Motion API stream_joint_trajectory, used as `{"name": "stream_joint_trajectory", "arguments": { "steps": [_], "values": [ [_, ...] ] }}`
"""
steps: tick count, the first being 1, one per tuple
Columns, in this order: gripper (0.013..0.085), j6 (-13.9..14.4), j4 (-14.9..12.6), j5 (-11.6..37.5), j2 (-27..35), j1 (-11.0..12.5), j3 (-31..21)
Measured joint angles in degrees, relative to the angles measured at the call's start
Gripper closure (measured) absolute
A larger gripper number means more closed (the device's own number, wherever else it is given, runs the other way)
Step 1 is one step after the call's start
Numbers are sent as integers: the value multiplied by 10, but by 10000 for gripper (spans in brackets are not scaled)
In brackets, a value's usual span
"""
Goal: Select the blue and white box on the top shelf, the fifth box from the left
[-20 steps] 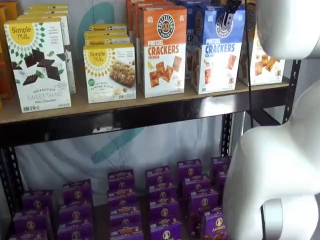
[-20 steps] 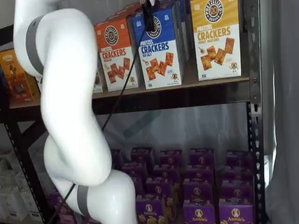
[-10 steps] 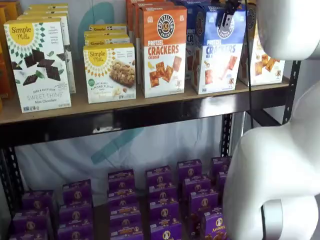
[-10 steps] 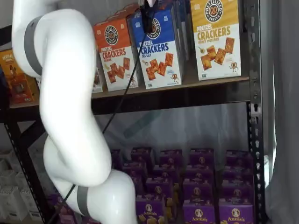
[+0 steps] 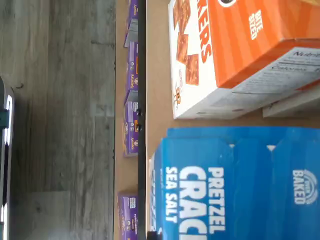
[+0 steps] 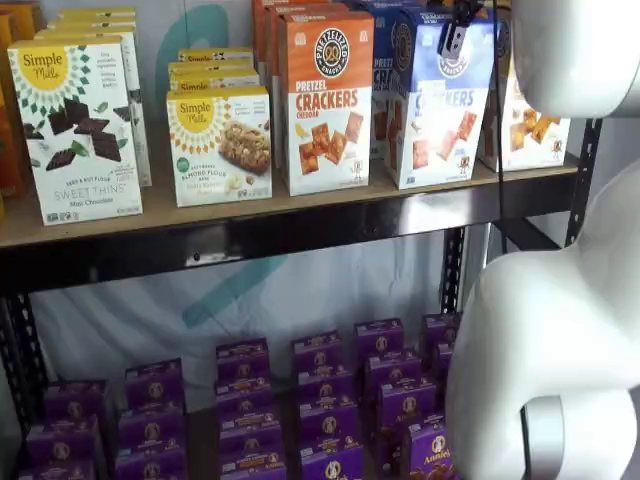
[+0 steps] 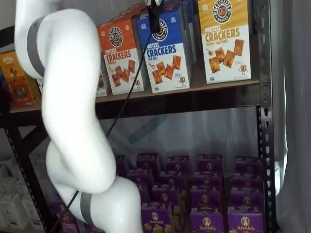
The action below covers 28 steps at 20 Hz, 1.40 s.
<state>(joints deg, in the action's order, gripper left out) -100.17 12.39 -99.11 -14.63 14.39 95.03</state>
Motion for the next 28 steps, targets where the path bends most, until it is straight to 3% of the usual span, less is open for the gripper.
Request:
{"name": "stream_joint_trajectory", "arguments": {
  "steps": [2, 5, 10, 18, 28],
  "values": [
    [330, 0, 0, -2, 1, 0, 1],
    [410, 0, -2, -4, 1, 0, 1],
    [410, 2, 2, -7, 0, -1, 2],
    [410, 10, 5, -69, -7, -2, 20],
    [410, 10, -9, -89, -99, -7, -76]
  ]
}}
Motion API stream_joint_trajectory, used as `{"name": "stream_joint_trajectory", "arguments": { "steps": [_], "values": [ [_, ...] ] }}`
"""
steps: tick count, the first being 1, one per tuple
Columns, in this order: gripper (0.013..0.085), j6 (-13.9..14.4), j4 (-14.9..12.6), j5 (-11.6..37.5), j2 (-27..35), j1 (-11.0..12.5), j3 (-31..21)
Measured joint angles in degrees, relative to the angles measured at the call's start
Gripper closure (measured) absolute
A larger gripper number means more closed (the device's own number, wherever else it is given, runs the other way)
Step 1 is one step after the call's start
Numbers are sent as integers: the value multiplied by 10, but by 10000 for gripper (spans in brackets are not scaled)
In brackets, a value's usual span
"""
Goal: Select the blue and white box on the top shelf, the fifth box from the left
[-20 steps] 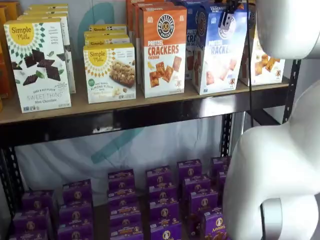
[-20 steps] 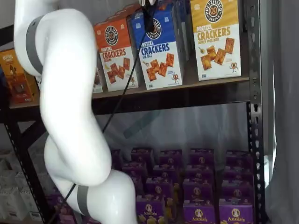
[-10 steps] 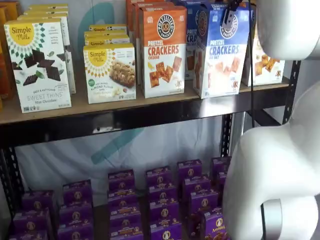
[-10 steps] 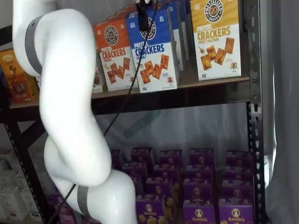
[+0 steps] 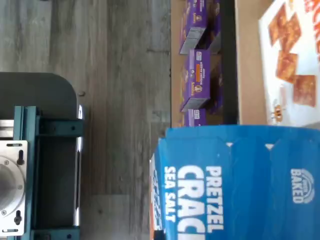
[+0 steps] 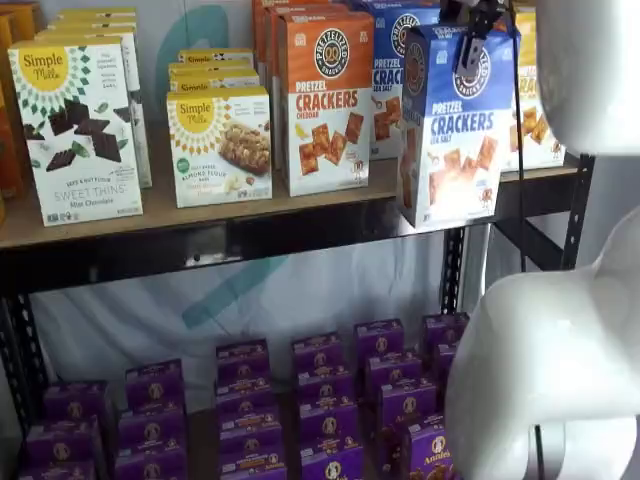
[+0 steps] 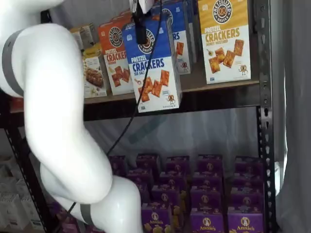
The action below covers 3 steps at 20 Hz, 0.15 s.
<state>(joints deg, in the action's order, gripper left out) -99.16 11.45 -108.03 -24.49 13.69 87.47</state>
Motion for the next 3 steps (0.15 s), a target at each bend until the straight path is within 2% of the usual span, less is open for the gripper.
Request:
{"name": "stream_joint_trajectory", "arguments": {
  "steps": [3],
  "values": [
    [410, -2, -1, 3, -22, 1, -26]
  ]
}}
